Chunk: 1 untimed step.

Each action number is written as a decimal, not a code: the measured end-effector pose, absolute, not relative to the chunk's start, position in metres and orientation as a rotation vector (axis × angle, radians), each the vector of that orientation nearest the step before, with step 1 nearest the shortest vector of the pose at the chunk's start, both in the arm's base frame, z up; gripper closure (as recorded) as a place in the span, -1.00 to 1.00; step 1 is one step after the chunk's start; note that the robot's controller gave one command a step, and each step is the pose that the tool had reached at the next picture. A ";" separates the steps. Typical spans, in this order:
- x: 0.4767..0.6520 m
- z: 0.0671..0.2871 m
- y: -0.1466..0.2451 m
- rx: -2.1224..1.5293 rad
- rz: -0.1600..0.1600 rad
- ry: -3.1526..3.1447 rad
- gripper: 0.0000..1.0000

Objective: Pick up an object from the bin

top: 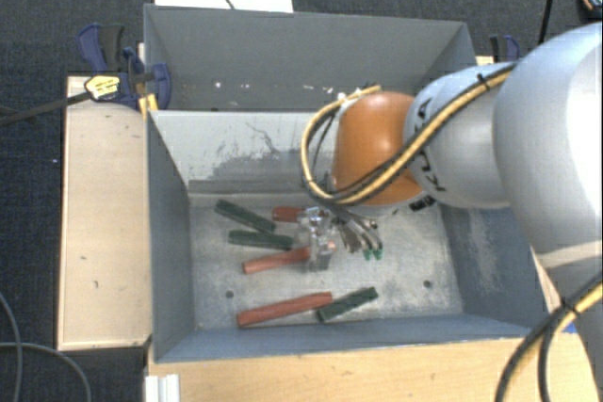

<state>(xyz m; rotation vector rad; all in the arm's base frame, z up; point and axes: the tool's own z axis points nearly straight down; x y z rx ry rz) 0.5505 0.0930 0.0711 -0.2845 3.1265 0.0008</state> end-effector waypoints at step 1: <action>0.586 0.214 0.130 -0.212 0.005 3.122 1.00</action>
Offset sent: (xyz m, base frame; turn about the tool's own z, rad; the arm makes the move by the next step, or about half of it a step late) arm 0.0323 0.0356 0.1372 0.0476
